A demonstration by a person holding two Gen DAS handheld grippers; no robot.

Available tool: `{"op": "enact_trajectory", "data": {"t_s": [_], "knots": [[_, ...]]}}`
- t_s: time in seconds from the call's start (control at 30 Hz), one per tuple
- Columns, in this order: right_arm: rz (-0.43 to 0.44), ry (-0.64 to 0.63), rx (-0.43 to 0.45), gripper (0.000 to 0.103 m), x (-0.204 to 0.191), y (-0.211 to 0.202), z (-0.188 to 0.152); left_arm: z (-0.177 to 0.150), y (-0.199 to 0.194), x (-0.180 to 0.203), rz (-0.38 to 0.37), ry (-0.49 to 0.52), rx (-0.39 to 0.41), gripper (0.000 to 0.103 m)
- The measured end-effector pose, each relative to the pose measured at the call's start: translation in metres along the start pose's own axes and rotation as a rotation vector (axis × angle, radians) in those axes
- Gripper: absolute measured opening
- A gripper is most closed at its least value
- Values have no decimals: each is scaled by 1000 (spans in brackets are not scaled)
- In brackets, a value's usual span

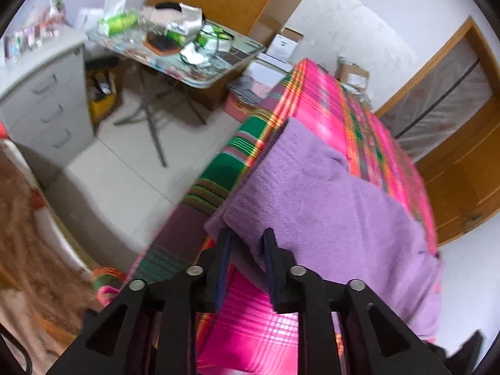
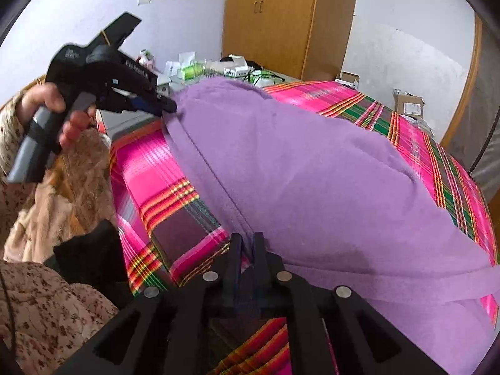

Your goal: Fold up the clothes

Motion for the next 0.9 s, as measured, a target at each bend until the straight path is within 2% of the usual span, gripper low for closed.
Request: {"op": "enact_trajectory", "data": {"t_s": [0.13,0.33,0.4,0.5,0.57,0.67,0.77,0.9], "knots": [[-19,12,14,10,5,-12,0,1,-15,10,45,42,80,25],[-58,62,33,10,18,-25,-7,6,-48,20,123,116,261,25],[-90,100,30,10,28,-27,-11,6,-52,26,118,147,292,25],[-136,174,26,10,46,-32,-22,0,-43,40,71,193,242,25],[-164,227,19,10,58,-33,-31,-10,-31,50,66,231,205,25],[-198,296,-17,15,73,-31,-48,-26,-12,65,34,296,147,25],[-218,334,-60,15,80,-28,-65,-38,6,73,39,341,108,25],[-240,370,-41,15,91,-38,-72,-48,21,76,66,371,75,25]]}}
Point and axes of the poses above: each gripper's, at about its wrist camera, not at the fingertips, and y roughly the way its jaws point, x to its right, z to its top, the point moved 4 cm from there along y, roughly the way its jaws point, and after that the axes turned 14 degrees about -y, right-handed, at the moved point
